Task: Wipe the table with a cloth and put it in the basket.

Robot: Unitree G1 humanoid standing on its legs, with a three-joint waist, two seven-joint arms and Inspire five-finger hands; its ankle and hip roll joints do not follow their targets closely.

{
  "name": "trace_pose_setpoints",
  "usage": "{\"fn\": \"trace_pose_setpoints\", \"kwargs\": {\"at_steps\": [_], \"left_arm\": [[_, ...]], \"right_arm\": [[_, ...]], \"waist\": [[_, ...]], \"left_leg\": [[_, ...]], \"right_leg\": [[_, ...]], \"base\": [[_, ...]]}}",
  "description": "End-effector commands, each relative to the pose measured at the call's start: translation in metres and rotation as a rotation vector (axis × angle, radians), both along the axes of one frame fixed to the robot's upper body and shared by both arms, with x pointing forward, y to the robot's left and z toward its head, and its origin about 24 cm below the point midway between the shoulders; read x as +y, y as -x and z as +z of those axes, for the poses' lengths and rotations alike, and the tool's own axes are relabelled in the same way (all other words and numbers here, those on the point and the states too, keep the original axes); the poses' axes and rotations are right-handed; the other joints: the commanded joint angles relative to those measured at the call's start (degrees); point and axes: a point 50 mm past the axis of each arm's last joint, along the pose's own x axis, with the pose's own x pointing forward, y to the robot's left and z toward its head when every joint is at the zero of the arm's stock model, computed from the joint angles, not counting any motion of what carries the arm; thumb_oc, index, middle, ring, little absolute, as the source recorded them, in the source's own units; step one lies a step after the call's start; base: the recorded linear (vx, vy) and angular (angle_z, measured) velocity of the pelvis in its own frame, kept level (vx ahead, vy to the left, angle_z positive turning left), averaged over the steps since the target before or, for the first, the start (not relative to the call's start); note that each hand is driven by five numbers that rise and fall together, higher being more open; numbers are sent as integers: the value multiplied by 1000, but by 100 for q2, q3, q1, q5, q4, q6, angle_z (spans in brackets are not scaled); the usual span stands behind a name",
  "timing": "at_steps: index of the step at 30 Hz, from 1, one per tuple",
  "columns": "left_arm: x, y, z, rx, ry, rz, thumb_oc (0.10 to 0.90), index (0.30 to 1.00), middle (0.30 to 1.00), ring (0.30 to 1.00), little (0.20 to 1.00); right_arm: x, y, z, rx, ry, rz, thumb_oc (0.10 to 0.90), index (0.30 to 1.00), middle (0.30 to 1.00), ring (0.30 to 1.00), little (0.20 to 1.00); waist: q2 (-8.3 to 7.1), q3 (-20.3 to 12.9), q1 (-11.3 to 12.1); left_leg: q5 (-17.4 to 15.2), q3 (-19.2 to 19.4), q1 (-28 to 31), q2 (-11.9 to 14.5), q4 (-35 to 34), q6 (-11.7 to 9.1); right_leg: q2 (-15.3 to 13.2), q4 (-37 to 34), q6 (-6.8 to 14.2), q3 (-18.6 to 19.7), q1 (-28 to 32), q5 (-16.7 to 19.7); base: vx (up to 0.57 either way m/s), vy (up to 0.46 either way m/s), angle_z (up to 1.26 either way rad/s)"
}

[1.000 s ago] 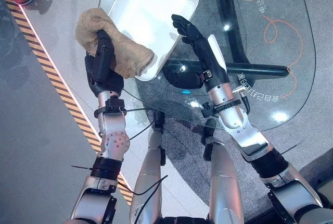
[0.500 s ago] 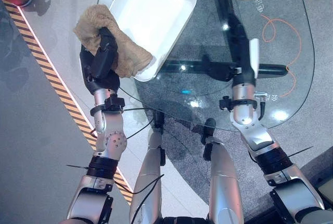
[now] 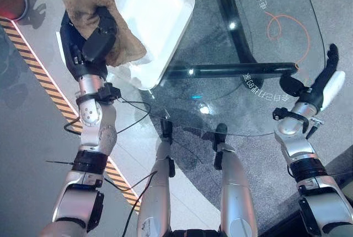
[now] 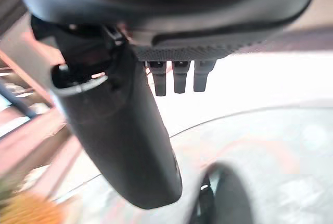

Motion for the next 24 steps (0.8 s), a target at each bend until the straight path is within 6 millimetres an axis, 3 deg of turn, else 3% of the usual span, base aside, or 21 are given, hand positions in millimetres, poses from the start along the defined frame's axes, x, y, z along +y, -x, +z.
{"fn": "trace_pose_setpoints", "kwargs": {"at_steps": [1,9,16,24], "left_arm": [[1,22,84,-362,-90,77,100,300,300,300,200],[3,7,106,-297,-201,204,100,300,300,300,200],[12,-10,114,-202,-292,345,100,300,300,300,200],[22,-24,115,-68,-386,489,100,300,300,300,200]], "right_arm": [[-23,9,27,-180,-15,-107,800,900,900,900,900],[-56,21,-9,-27,-102,-255,800,900,900,900,900],[-89,45,-52,201,-215,-347,800,900,900,900,900],[-97,67,-90,437,-289,-360,800,900,900,900,900]], "waist": [[-146,-142,-14],[-138,-142,-90],[-83,-142,-144],[-55,-142,-277]], "left_leg": [[-1104,448,285,58,656,-67],[-1070,527,194,118,707,-74],[-1068,561,156,149,755,-68],[-1049,612,144,171,753,-65]], "right_leg": [[-55,-1196,281,8,486,683],[-48,-1227,265,46,426,729],[-19,-1194,260,97,370,724],[7,-1192,243,191,300,739]], "base": [[-10,-6,-4],[-9,-4,-6],[0,0,0],[5,3,-1]]}}
